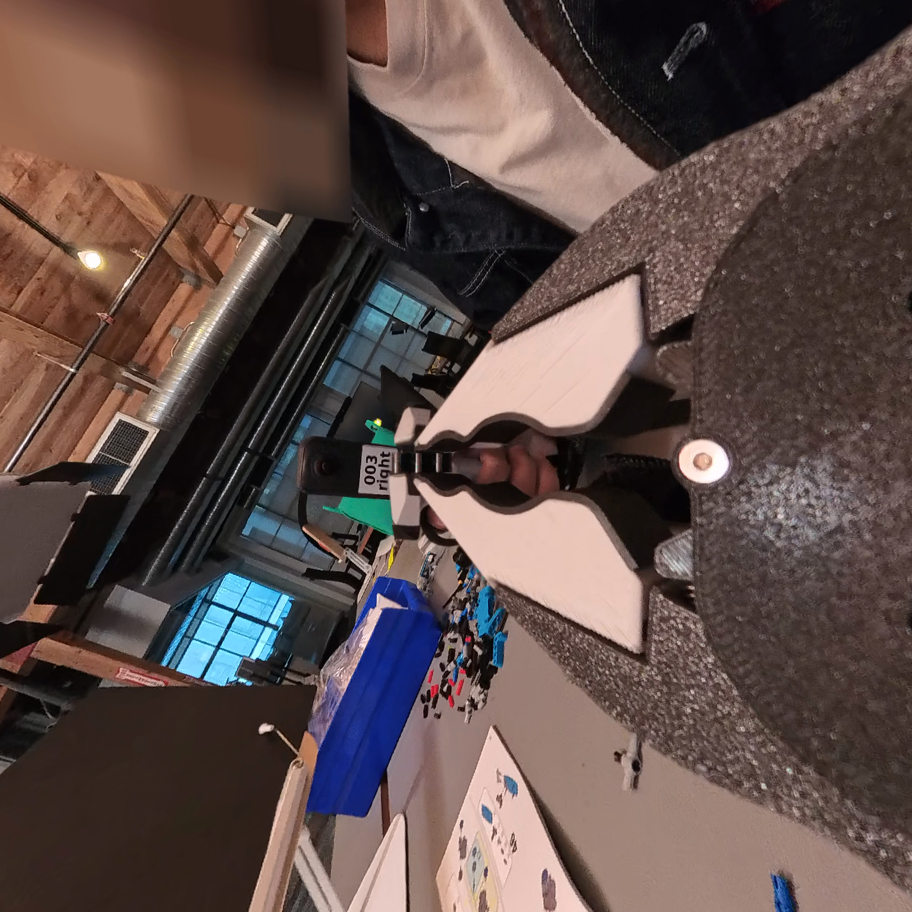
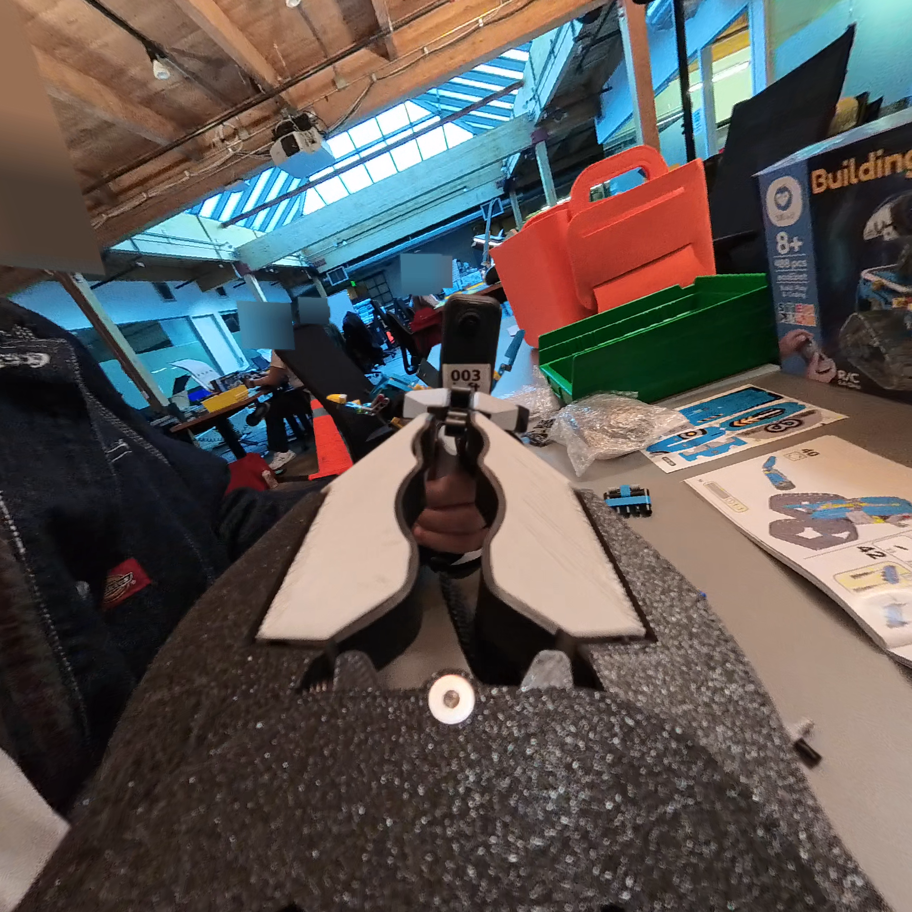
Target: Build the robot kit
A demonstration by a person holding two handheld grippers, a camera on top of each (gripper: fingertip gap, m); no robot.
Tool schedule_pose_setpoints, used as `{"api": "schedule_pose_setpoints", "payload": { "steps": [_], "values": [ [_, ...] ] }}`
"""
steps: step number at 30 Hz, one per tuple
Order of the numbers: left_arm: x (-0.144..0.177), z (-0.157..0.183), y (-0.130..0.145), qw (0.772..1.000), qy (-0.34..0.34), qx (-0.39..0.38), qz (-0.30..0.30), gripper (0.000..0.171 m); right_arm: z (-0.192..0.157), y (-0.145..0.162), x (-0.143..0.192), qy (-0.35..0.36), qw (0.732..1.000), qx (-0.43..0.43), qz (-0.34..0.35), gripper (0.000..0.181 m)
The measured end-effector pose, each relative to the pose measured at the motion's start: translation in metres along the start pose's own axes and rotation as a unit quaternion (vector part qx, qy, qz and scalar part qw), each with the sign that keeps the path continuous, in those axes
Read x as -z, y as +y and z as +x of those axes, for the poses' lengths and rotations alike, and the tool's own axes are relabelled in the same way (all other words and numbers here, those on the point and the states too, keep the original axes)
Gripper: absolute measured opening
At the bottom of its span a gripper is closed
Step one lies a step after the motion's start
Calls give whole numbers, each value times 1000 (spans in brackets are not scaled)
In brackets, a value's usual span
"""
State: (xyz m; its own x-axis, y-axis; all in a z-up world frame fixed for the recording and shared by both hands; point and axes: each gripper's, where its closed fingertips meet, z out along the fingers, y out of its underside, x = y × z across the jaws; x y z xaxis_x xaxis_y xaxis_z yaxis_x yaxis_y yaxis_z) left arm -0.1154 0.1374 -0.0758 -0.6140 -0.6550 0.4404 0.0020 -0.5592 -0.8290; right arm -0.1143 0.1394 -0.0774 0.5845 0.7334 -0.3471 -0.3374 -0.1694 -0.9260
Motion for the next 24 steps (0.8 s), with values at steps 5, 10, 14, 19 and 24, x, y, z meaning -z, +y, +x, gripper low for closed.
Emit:
{"api": "schedule_pose_setpoints", "payload": {
  "steps": [5,10,14,19,24],
  "values": [
    [-2,-21,9,997,-67,-27,-22,8,21,8,6,44,998,-38,-22,8],
    [13,-65,13,915,-283,-268,-106,21,61,17,21,125,985,-115,-18,8],
    [8,-72,22,869,-331,-338,-143,24,75,21,26,175,977,-124,-5,8],
    [16,-92,34,728,-408,-499,-234,35,80,34,22,210,968,-135,-21,8],
    [15,-99,43,718,-423,-488,-261,33,78,24,26,324,929,147,-99,8]
  ]
}}
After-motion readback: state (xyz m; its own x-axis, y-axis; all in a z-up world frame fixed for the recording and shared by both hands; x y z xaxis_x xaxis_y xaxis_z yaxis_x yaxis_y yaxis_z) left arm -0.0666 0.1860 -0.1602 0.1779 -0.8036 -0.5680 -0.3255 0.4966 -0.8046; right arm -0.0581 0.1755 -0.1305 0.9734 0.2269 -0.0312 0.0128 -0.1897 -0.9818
